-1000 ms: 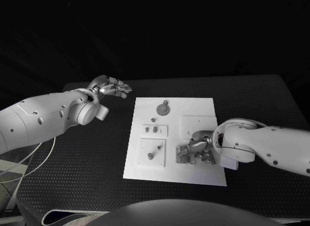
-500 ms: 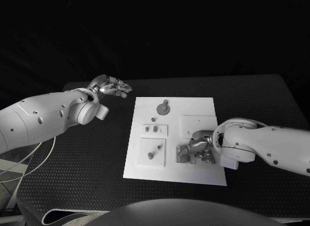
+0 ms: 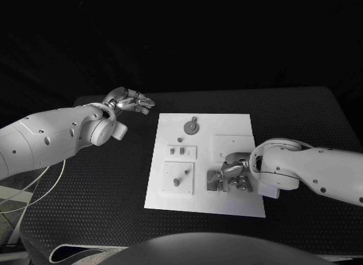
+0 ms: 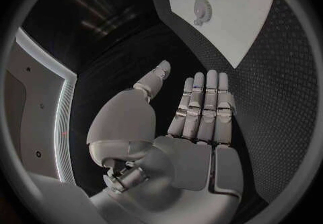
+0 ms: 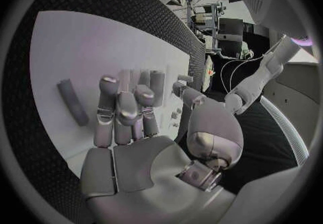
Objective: Assemble the parts on the task board
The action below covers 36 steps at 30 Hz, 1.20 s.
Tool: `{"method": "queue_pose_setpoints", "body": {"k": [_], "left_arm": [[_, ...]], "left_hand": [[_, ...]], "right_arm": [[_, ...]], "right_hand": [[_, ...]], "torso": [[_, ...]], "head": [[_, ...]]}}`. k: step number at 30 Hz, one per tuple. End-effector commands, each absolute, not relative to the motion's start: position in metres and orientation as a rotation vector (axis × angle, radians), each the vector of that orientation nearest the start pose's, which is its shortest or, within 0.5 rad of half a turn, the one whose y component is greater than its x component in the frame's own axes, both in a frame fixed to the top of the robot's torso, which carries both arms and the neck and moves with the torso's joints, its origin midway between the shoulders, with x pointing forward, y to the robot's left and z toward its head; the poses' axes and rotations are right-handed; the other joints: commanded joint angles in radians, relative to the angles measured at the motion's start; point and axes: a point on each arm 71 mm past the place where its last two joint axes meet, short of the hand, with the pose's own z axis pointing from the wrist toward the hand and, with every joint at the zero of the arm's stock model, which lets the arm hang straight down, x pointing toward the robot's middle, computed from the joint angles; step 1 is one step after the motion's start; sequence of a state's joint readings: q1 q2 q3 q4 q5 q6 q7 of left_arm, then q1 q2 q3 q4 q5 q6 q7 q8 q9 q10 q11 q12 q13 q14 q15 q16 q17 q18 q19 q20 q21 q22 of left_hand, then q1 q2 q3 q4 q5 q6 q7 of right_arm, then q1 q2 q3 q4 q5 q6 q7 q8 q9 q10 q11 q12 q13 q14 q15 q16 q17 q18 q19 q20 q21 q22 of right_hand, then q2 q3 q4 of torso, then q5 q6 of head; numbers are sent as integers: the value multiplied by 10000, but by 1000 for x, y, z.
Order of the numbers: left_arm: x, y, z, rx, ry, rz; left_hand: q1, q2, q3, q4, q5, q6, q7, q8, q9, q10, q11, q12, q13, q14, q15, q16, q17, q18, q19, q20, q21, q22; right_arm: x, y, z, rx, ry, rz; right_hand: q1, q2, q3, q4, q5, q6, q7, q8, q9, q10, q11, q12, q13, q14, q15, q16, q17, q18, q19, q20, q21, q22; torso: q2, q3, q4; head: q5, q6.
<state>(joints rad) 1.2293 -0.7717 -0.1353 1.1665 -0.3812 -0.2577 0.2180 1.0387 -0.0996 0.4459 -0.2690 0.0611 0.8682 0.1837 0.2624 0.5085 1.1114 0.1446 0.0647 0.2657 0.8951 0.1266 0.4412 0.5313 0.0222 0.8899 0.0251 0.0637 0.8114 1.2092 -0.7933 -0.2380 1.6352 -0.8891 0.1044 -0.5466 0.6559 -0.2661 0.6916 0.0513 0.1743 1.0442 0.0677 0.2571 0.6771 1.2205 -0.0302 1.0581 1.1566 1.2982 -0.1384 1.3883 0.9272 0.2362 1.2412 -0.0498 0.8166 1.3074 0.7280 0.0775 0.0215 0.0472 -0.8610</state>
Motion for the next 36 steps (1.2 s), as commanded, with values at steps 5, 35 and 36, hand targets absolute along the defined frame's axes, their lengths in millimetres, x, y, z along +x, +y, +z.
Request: {"method": "queue_pose_setpoints", "body": {"k": [5,35,36], "left_arm": [[538,281,-220,-8358,16411,-10658],[538,282,-220,-8371,16452,-10650],[538,282,-220,-8369,16470,-10660]], "left_hand": [[-67,-11,2,84,-47,-69,-19,66,-15,-44,-8,41,-12,78,21,-38,14,100,34,35,64,-15],[-64,0,10,92,-46,-59,-24,79,-18,-33,-12,49,-13,90,18,-52,39,105,38,35,68,-20],[-64,0,10,93,-46,-58,-24,80,-18,-32,-13,49,-13,90,18,-53,40,105,38,35,68,-20]], "right_arm": [[410,-173,-285,1770,25501,4853],[414,-249,-236,-468,24328,3107],[413,-253,-235,-505,24264,2944]], "right_hand": [[145,-101,-47,238,793,-202,135,-103,48,-79,-12,70,-20,-38,-1,-18,-10,256,20,-83,-29,196],[1249,1799,-1015,-2124,1344,429,-59,237,416,260,-185,262,-118,75,-138,301,204,256,43,-21,249,206],[1250,1805,-1012,-2156,1344,436,-62,239,421,264,-187,262,-120,77,-140,303,204,256,43,-18,251,205]], "torso": [[-3,7,3],[8,2,-2],[8,3,-8]], "head": [[-10,-11],[-256,119],[-254,113]]}}
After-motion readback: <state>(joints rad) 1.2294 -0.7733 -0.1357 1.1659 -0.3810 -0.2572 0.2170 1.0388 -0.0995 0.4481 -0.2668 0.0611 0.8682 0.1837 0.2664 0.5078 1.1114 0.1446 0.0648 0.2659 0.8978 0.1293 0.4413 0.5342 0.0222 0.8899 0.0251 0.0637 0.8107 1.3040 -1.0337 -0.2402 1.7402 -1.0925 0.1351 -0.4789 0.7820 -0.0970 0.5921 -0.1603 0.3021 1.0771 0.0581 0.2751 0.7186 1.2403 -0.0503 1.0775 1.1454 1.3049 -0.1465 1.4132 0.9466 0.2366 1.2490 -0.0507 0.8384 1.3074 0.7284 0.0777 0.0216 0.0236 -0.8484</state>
